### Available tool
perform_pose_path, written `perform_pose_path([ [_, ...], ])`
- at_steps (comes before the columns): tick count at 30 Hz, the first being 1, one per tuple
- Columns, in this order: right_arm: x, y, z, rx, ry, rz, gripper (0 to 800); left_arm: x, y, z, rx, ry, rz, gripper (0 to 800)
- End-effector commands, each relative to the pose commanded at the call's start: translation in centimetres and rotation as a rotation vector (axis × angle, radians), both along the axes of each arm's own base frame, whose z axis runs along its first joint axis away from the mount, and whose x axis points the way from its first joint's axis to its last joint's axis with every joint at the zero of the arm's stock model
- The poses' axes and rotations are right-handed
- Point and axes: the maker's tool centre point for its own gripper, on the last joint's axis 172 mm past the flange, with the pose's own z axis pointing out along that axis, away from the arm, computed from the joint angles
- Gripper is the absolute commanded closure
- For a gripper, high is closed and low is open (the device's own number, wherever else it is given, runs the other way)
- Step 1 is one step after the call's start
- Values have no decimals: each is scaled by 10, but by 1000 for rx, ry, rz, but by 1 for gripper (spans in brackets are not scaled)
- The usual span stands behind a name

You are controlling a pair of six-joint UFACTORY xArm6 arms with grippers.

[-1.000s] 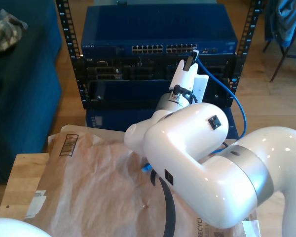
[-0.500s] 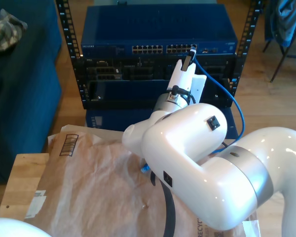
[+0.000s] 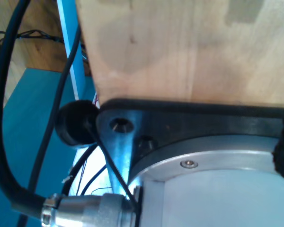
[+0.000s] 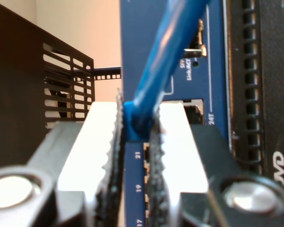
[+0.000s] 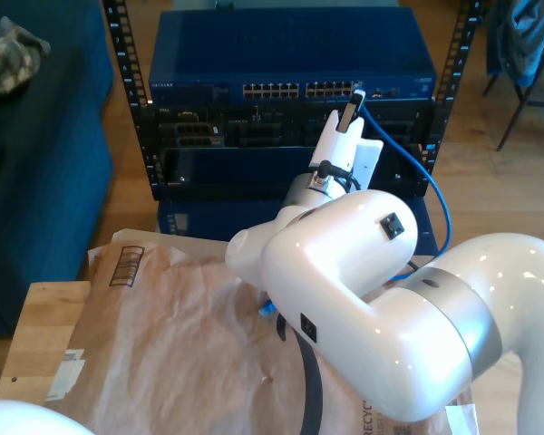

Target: Grab the cable and plug it in

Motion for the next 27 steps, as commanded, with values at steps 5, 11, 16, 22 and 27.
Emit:
perform_pose_path([
  [5,0,0,1,1,-1,0,800,0,0,0,0,0,0,0],
  [11,1,2,2,-3,-4,8,800,0,0,0,0,0,0,0],
  [16,5,-4,3,-8,-8,5,800,0,0,0,0,0,0,0],
  [22,5,-6,-2,-16,1,6,800,0,0,0,0,0,0,0],
  [27,3,-3,-3,-19,4,11,800,0,0,0,0,0,0,0],
])
